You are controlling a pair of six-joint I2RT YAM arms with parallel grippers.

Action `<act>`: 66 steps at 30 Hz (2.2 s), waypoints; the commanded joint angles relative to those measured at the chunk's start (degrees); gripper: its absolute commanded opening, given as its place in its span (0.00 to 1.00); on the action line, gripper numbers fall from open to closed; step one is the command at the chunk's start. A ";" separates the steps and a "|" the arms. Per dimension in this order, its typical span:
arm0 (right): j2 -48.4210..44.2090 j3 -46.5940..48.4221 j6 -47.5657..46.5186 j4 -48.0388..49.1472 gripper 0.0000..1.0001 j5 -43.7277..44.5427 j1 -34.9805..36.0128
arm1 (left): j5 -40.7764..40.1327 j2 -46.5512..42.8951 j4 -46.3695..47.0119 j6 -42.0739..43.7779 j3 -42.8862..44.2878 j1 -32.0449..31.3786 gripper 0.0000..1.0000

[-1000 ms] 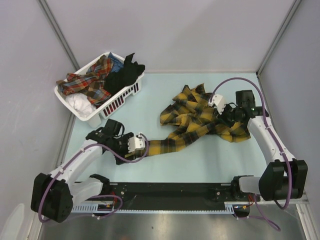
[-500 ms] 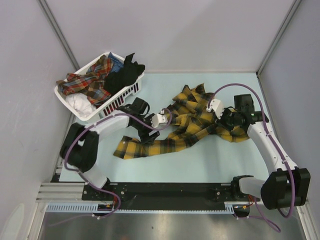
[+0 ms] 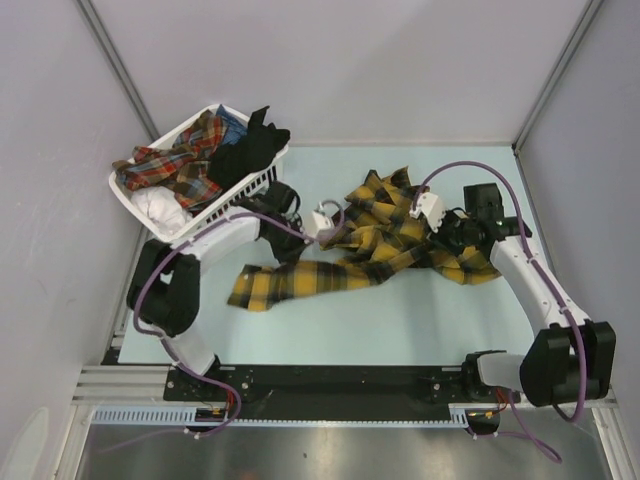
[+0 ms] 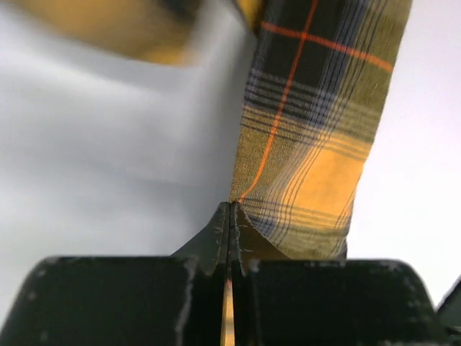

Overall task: Fold and stack the long sleeve shirts
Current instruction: Flatten the shirt out

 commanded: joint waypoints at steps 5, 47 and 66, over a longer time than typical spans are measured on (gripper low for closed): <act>8.06 8.55 3.07 5.04 0.27 -2.09 -1.00 | -0.89 -11.72 2.83 -5.62 12.46 5.53 0.00; 25.56 35.18 12.12 2.39 0.39 -20.21 6.11 | -15.73 -26.58 35.28 5.10 15.44 3.59 0.00; 17.16 36.34 43.76 18.13 0.00 -22.57 -12.07 | 10.97 -8.84 7.68 -1.84 29.39 -27.26 0.21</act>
